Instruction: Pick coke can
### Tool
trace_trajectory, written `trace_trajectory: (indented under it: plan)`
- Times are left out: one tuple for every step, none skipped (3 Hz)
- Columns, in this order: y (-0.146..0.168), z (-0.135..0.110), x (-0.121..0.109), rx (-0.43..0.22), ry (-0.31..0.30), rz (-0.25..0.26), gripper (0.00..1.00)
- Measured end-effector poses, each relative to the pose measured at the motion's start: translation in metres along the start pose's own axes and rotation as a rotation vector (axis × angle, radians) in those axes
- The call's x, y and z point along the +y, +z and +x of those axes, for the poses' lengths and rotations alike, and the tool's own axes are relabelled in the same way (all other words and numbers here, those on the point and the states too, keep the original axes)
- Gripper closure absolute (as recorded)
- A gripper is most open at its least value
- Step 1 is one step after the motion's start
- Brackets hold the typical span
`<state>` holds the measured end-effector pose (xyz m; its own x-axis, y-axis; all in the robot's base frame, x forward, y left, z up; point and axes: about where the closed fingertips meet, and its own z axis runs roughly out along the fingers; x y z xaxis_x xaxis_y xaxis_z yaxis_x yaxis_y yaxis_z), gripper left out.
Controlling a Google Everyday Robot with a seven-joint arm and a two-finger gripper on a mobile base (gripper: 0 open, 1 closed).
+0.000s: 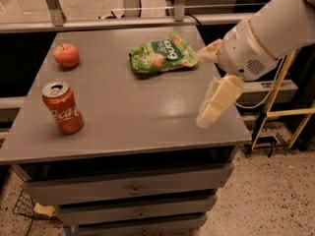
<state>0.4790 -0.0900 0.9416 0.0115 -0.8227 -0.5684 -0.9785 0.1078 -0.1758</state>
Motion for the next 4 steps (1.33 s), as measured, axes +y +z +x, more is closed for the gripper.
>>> trace_trajectory:
  plan:
    - [0.031, -0.049, -0.003, -0.161, -0.060, -0.056, 0.00]
    - [0.036, -0.053, -0.005, -0.165, -0.068, -0.058, 0.00]
    - [0.065, -0.082, -0.015, -0.220, -0.126, -0.069, 0.00]
    - [0.091, -0.106, -0.020, -0.256, -0.172, -0.086, 0.00]
